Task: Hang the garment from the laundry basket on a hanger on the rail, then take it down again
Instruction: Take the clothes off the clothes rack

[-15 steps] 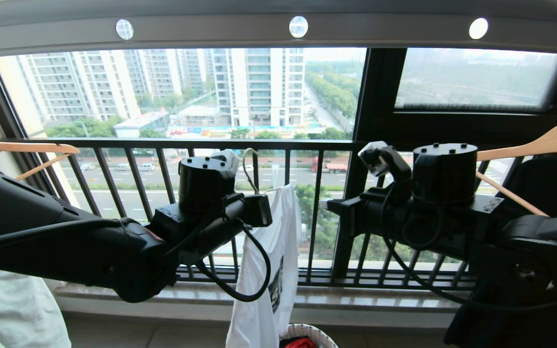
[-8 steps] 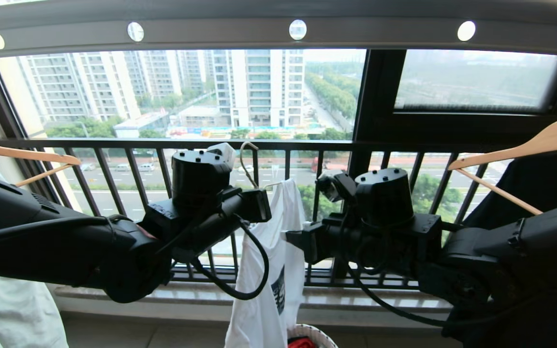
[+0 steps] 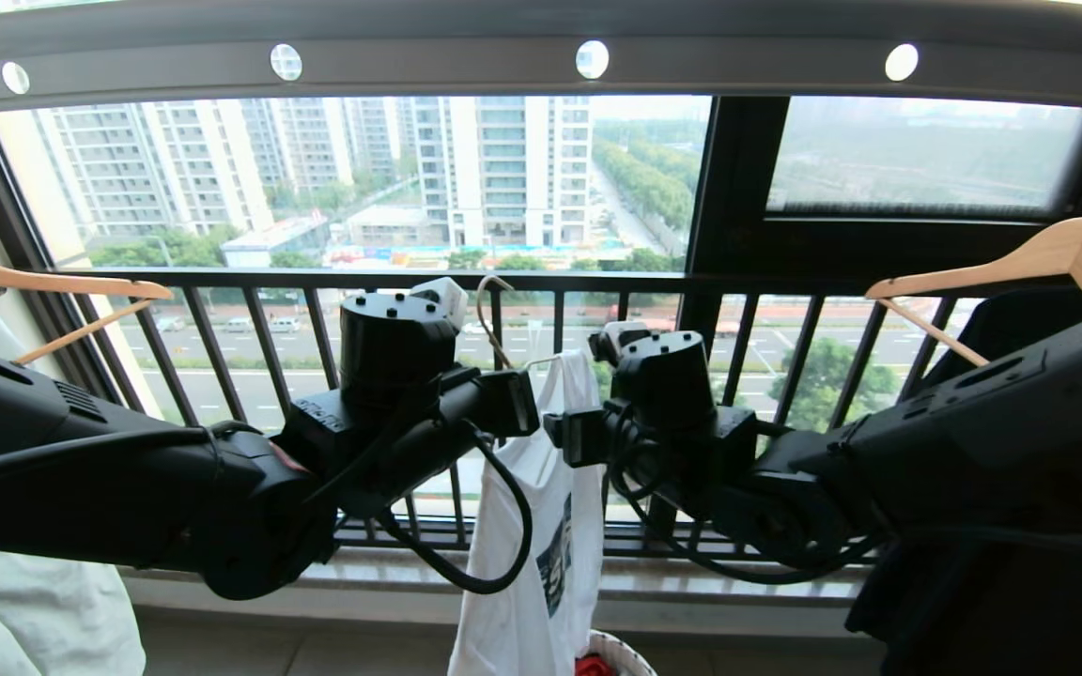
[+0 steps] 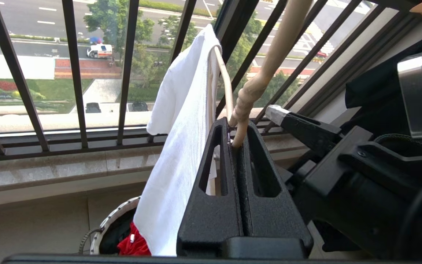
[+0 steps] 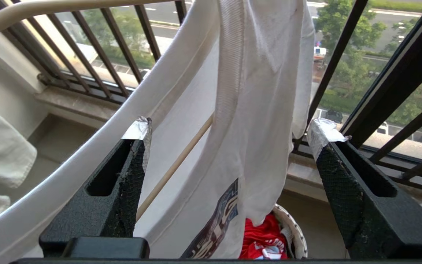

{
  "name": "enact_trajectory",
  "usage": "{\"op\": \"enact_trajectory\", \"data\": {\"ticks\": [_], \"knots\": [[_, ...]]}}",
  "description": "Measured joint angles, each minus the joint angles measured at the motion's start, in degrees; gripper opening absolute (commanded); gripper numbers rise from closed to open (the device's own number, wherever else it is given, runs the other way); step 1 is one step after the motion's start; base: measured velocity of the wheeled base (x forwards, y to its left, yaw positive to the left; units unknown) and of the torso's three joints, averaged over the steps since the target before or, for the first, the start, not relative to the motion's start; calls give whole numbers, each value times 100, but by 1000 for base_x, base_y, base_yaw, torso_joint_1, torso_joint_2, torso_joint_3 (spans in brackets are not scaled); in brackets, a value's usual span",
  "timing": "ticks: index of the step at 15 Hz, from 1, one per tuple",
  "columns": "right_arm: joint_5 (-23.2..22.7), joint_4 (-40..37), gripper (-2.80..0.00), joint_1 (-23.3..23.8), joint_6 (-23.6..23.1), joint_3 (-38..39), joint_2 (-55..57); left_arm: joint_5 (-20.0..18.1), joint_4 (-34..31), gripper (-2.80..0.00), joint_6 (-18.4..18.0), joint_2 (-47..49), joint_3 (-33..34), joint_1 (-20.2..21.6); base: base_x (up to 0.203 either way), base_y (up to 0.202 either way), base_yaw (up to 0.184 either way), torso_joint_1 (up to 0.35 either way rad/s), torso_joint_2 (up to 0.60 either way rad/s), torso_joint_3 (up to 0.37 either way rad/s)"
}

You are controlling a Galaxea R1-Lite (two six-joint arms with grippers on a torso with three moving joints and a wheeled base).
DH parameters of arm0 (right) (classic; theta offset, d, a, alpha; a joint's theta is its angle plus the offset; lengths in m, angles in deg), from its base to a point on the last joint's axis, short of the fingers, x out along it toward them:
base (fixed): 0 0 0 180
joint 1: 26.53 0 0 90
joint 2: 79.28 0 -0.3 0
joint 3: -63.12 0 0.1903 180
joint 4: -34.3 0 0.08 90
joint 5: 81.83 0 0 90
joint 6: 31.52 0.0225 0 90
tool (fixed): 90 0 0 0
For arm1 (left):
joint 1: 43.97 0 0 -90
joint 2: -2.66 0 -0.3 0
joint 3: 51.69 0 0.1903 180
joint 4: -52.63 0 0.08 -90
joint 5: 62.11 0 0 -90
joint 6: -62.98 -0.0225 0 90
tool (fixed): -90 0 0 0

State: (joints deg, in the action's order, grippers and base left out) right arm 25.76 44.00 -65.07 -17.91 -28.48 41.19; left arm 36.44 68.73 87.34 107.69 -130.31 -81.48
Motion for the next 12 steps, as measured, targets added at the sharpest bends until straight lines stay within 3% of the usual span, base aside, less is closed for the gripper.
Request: {"op": "enact_trajectory", "data": {"ticks": [10,11,12], "knots": [[579,386,0,297,-13,-500,570,0,4,-280,2,-117,17,-13,0,0,0,0,0,0],[595,450,-280,313,-21,-521,589,0,2,-280,1,-117,17,-24,0,0,0,0,0,0],[600,482,-280,332,-30,-532,602,-1,0,-280,4,-116,22,-28,0,0,0,0,0,0]]}}
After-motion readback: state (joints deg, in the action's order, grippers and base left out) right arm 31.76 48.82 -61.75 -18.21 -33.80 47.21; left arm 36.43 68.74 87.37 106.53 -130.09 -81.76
